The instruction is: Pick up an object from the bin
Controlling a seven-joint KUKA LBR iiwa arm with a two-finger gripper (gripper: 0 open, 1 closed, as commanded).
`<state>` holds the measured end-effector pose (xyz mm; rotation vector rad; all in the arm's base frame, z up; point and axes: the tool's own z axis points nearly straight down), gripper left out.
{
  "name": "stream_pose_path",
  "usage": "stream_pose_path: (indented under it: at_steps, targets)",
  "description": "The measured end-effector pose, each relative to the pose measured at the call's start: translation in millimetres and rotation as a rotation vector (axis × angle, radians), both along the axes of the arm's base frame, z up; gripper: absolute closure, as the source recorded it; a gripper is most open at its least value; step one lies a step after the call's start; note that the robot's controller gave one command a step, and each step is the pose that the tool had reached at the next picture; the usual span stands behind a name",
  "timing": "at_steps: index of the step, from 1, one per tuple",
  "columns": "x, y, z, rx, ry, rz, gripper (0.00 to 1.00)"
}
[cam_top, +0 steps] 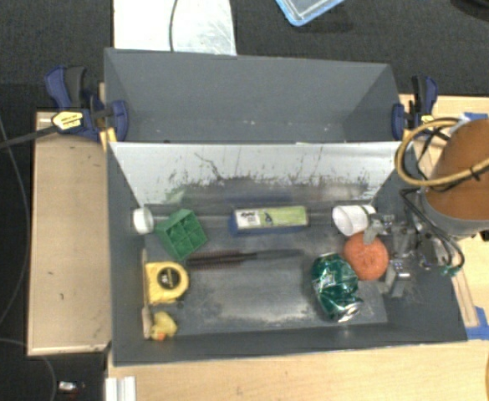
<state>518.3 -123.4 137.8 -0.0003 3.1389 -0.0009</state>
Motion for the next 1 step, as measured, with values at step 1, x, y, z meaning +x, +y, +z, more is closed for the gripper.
stream_pose_path:
  at_steps: [1]
  targets:
    - [-12.2,19.6,-31.4,-0.004,-0.007,0.192,0.00]
